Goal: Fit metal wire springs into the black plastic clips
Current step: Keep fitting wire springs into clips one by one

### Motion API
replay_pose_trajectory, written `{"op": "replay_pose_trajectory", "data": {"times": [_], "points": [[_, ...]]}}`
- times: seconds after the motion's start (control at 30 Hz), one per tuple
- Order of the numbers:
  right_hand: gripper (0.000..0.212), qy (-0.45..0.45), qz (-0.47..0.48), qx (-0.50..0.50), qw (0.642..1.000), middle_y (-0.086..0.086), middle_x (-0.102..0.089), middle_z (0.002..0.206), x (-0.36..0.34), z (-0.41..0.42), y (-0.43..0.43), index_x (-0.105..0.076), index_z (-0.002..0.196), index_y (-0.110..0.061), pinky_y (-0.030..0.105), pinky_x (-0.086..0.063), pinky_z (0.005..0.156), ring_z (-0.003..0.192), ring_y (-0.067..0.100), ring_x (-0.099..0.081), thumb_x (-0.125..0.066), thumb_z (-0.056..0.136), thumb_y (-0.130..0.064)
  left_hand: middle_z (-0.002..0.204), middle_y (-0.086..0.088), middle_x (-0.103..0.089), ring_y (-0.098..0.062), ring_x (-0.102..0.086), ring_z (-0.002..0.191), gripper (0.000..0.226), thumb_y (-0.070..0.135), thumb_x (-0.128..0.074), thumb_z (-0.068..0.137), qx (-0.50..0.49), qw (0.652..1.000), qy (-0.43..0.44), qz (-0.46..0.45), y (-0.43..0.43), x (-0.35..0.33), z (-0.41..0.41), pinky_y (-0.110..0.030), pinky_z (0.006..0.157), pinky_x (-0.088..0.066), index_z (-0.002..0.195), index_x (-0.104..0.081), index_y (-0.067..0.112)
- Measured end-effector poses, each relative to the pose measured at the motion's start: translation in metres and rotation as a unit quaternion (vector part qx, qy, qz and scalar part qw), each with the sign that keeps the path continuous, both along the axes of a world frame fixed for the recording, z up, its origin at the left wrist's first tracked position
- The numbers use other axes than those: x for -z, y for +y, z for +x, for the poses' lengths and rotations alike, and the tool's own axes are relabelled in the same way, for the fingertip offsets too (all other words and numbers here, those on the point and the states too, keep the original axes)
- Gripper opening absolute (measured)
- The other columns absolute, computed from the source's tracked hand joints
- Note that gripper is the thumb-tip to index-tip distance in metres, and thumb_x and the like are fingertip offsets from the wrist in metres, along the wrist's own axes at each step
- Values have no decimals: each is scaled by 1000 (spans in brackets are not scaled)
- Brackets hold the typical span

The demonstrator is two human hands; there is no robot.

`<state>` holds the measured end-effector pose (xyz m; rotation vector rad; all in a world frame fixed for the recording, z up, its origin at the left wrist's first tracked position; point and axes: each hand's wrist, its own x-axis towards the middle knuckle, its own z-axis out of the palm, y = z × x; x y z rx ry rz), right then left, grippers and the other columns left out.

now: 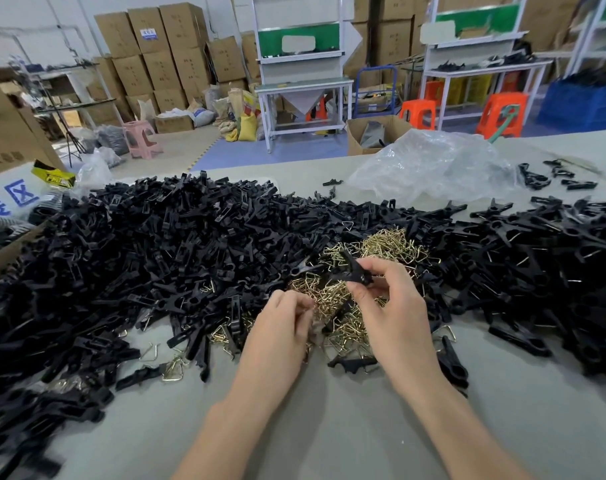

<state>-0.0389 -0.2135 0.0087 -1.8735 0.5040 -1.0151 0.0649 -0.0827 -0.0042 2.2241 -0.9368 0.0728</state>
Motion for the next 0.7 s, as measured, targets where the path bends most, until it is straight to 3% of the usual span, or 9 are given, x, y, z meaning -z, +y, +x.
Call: {"op": "replay_pose_trajectory", "data": {"times": [0.07, 0.17, 0.37, 0.53, 0.63, 0.7], "points": [[25, 5, -3, -4, 1000, -21, -60, 115, 2, 1, 0, -61, 112, -40, 6, -43, 83, 102, -2, -59, -70, 94, -25, 100, 20, -49, -2, -54, 91, 6, 30, -55, 100, -3, 1000, -5, -6, 5, 3, 2, -20, 75, -43, 100, -56, 36], [26, 14, -5, -7, 1000, -21, -60, 115, 3, 3, 0, -62, 115, -37, 6, -43, 85, 102, -2, -59, -70, 94, -25, 103, 18, -52, -11, -56, 97, 8, 32, -53, 100, 8, 999, -30, -6, 7, 2, 2, -33, 87, -48, 103, -61, 31], [29, 20, -22, -13, 999, -21, -60, 112, 4, 5, 1, -60, 110, -42, 5, -43, 83, 100, -3, -59, -71, 93, -21, 104, 16, -59, -8, -57, 100, 24, 26, -49, 103, 13, 997, -51, -62, 8, -1, 3, -37, 91, -49, 117, -68, 24], [32, 33, -38, -24, 998, -21, -59, 112, 7, 6, 1, -62, 111, -41, 12, -48, 84, 99, 1, -61, -72, 93, -17, 98, 20, -59, 4, -59, 88, 26, 21, -50, 104, -3, 990, -5, -140, 8, -6, 0, -9, 75, -43, 122, -66, 29], [33, 48, -54, -26, 997, -23, -59, 112, 8, 7, 2, -62, 112, -41, 11, -48, 83, 99, -1, -62, -73, 92, -17, 93, 23, -66, 4, -58, 71, 23, 25, -55, 101, -18, 976, 91, -198, 9, -10, 0, -9, 63, -41, 116, -61, 41], [32, 56, -63, -26, 996, -23, -58, 112, 8, 7, 3, -63, 113, -39, 11, -48, 83, 99, -2, -61, -72, 93, -16, 93, 22, -67, 3, -61, 80, 22, 25, -54, 102, -22, 976, 93, -194, 9, -11, -1, -9, 67, -41, 111, -60, 44]]}}
